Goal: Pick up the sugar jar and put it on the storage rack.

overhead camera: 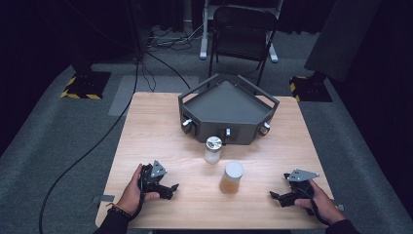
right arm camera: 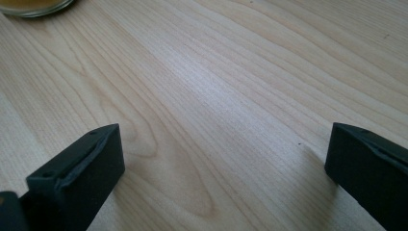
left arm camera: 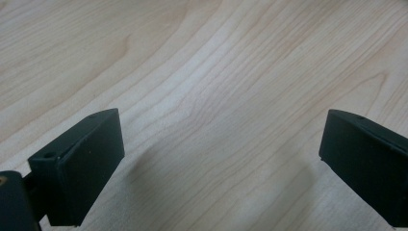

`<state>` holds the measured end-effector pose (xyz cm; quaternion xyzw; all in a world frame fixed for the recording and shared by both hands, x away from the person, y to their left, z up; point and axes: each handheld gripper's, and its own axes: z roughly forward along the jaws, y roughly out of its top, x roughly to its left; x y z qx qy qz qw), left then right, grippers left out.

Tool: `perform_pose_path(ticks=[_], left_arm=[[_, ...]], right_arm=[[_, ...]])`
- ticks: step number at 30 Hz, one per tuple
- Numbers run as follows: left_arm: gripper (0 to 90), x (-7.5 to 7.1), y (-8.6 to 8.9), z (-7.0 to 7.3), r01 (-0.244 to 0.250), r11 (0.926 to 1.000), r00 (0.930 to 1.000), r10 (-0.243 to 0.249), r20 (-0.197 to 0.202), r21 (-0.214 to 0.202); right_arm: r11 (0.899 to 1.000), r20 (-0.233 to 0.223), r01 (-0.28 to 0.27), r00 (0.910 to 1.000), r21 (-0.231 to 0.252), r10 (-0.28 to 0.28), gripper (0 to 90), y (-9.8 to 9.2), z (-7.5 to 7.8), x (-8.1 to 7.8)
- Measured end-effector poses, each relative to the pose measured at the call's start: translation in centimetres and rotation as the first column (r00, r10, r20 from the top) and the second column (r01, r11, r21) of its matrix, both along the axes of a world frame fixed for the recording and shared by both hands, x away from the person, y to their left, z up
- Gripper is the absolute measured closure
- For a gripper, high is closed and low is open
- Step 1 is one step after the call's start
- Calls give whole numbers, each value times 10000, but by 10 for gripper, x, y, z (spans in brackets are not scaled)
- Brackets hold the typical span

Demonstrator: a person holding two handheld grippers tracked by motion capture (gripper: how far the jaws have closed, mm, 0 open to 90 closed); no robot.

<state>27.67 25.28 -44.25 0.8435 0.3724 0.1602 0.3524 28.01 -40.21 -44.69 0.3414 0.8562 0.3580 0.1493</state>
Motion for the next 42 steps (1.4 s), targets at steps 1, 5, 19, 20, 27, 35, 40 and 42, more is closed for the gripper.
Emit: perform_pose_path(ticks=[1,5,19,20,27,35,40,42], left_arm=[[15,-1,-1,1,29,10000,10000,-29,83,-14],[15,-4,-1,4,-4,10000,9996,5,293,-17],[14,-11,-2,12,-6,10000,9965,9,835,-38],[13,-12,-3,13,-46,10000,9962,45,870,2],[11,-15,-4,15,-22,9999,9936,37,1126,-133],[10,-17,-7,18,-41,9998,9914,67,1309,-203],[10,-18,-8,21,-39,9997,9888,74,1490,-238],[10,-20,-8,24,-64,9995,9864,115,1643,-313]], right_arm=[[10000,1,-1,10000,0,1,0,0,0,0],[10000,0,-1,10000,0,1,0,0,0,0],[10000,1,1,10000,1,-1,0,0,0,0],[10000,0,1,10000,0,-1,0,0,0,0],[10000,-1,2,10000,-1,-2,0,0,0,0],[10000,-2,2,10000,-2,-2,0,0,0,0],[10000,-3,2,10000,-2,-2,0,0,0,0],[10000,2,2,10000,-3,-2,0,0,0,0]])
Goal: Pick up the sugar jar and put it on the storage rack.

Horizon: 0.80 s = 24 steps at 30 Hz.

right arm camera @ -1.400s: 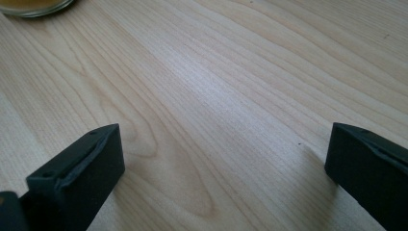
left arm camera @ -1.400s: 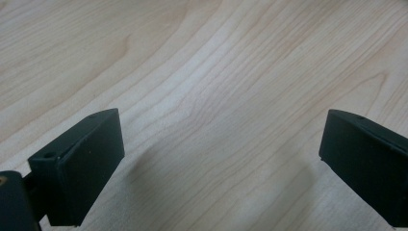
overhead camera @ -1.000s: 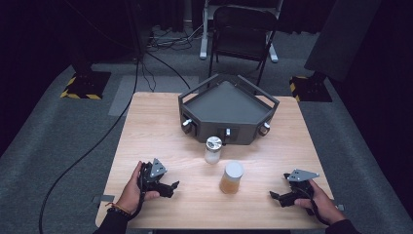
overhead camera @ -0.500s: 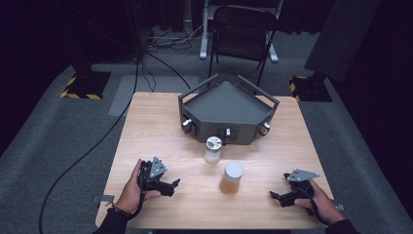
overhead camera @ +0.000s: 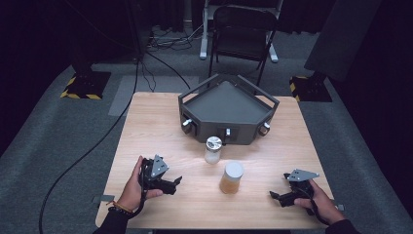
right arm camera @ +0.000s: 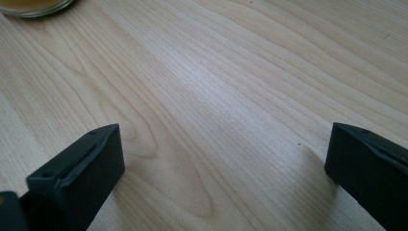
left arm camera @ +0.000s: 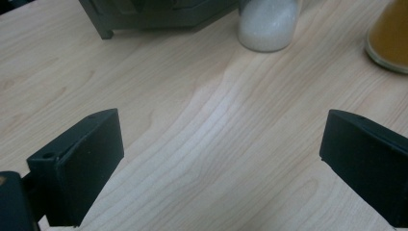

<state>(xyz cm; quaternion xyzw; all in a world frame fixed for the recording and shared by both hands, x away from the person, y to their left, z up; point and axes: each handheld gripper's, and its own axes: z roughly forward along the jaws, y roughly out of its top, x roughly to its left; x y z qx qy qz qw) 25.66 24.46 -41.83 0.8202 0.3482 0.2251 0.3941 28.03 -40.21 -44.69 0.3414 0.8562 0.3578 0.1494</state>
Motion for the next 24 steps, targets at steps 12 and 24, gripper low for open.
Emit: perform_pose_path(ticks=[12,24], left_arm=[[10,1,-4,7,129,9999,9996,-128,242,-47],[10,9,-15,12,441,9990,9986,-438,301,-100]], right_arm=[[10000,-3,3,10000,4,-3,0,0,0,0],[10000,-2,3,10000,2,-3,0,0,0,0]])
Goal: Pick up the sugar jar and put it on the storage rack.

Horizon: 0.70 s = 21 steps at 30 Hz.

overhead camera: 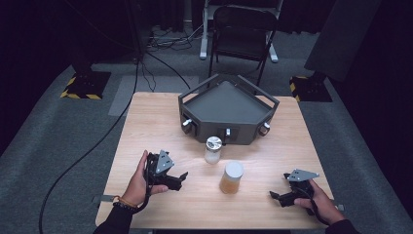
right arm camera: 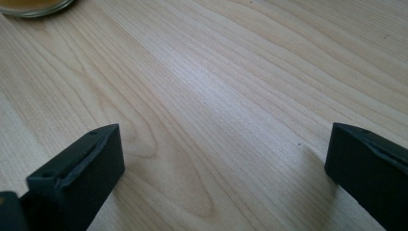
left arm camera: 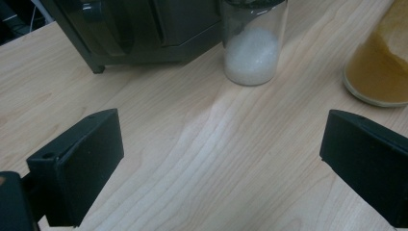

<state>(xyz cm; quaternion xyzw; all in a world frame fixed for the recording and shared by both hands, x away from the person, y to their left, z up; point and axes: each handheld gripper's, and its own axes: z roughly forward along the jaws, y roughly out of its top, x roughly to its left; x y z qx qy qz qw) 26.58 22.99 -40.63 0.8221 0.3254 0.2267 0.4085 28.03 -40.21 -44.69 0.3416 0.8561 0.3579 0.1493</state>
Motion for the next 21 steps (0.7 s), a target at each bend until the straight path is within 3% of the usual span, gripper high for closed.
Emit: perform_pose_path(ticks=[21], left_arm=[[10,12,-20,2,568,9984,9984,-568,61,46]], right_arm=[[10000,0,-3,10000,-1,3,0,0,0,0]])
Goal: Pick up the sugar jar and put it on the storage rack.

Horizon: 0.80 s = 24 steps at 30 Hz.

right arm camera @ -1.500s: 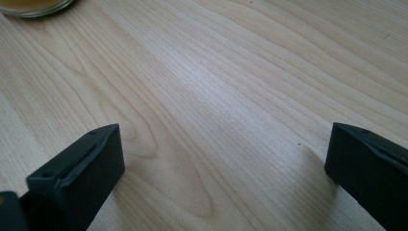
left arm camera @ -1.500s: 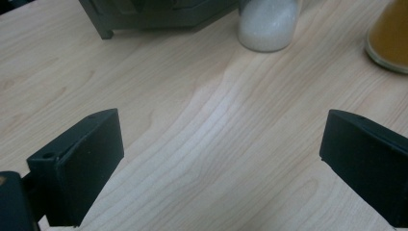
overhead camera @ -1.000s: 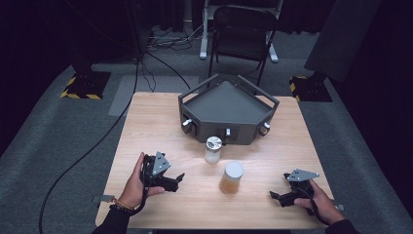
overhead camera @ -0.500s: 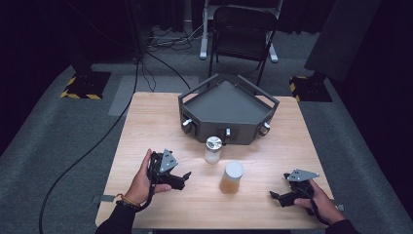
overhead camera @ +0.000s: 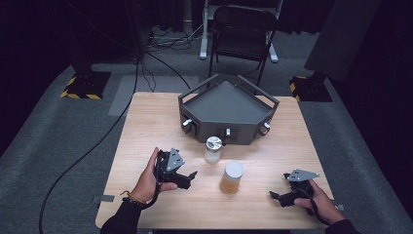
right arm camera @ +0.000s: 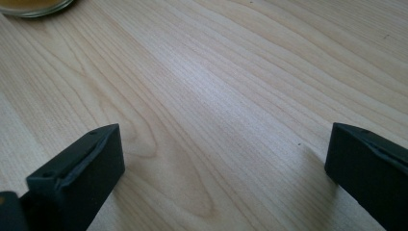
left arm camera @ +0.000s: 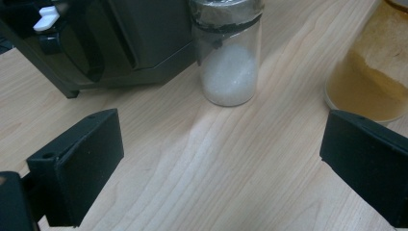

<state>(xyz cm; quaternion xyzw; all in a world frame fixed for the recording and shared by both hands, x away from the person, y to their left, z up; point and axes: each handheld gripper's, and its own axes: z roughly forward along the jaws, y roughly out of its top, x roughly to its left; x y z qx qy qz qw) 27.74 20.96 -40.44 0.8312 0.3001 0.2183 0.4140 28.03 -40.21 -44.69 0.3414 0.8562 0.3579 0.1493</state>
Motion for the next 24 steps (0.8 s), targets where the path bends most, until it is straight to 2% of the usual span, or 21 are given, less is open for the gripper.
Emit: perform_pose_path(ticks=[24], left_arm=[[10,14,-21,-2,419,9990,9990,-416,-167,155]], right_arm=[[10000,-1,0,10000,2,0,0,0,0,0]])
